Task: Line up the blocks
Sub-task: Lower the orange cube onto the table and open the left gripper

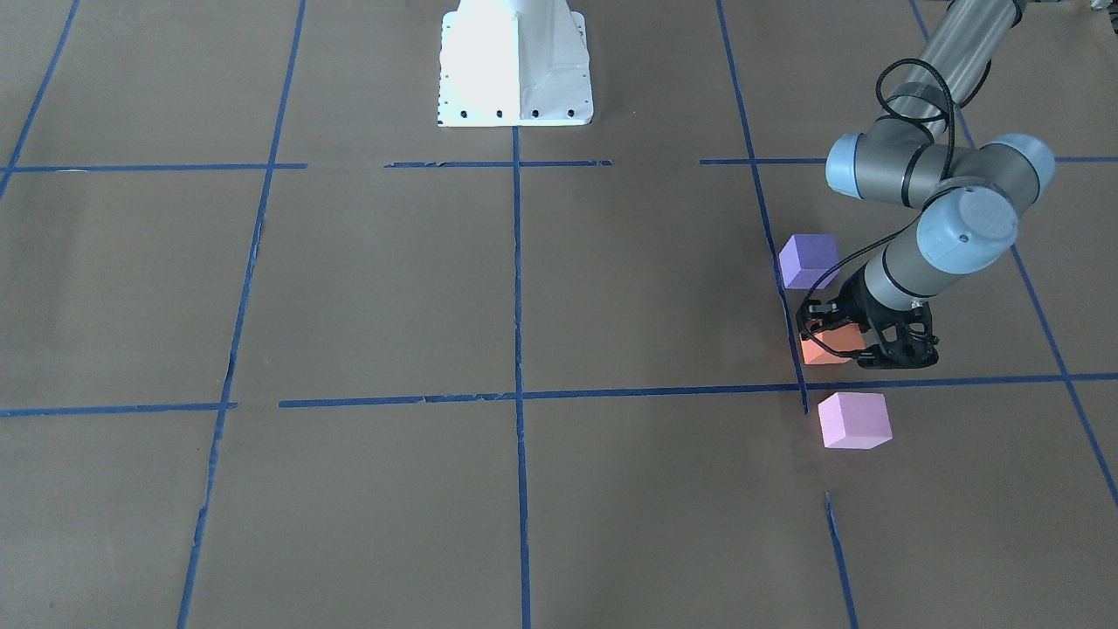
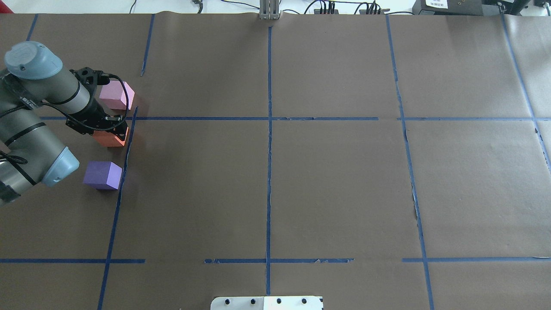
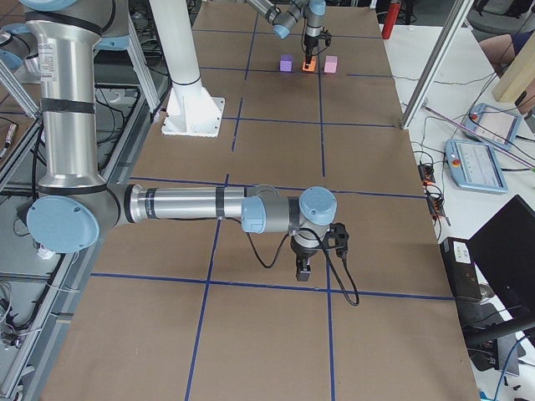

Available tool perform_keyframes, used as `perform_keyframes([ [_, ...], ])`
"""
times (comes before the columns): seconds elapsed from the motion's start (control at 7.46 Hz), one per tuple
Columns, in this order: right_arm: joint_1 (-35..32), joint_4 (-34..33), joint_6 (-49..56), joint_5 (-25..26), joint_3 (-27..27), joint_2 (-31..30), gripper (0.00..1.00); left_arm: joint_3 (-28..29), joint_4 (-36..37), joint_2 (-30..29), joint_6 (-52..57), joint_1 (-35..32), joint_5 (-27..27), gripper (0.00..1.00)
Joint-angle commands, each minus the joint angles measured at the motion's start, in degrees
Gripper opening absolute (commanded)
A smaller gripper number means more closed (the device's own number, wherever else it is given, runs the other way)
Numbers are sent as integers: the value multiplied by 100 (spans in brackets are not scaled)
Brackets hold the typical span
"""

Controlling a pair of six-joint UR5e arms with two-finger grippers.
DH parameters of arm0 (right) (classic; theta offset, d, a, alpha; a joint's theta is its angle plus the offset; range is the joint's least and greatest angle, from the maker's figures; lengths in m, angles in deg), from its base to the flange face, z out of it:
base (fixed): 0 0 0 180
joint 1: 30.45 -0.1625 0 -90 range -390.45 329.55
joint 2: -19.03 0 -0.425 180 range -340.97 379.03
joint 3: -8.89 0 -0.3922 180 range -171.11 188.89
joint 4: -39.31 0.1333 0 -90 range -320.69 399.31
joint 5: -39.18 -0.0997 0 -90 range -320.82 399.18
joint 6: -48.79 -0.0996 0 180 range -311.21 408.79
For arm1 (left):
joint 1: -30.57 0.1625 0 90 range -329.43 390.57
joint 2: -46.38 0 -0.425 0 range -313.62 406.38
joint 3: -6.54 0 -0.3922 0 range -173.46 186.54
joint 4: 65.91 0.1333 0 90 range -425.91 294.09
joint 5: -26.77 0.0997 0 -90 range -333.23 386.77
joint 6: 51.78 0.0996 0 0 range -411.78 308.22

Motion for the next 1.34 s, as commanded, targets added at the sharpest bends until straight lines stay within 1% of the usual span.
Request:
perform_keyframes([
  [0.0,0,-2,0,0,0,0,100,22,-2,9,0,3,0,99],
  [0.4,0,-2,0,0,0,0,100,-4,-2,9,9,3,9,100],
  [0.54,0,7,0,0,0,0,100,-108,7,26,9,-23,9,100],
  [0.8,0,7,0,0,0,0,100,-861,94,219,53,-206,9,100],
  [0.94,0,7,0,0,0,0,100,-1152,330,255,88,-330,9,100],
  [1.07,0,7,0,0,0,0,100,-1416,671,229,97,-601,9,100],
  [1.21,0,-2,0,0,0,0,100,-1506,858,194,97,-917,18,100],
])
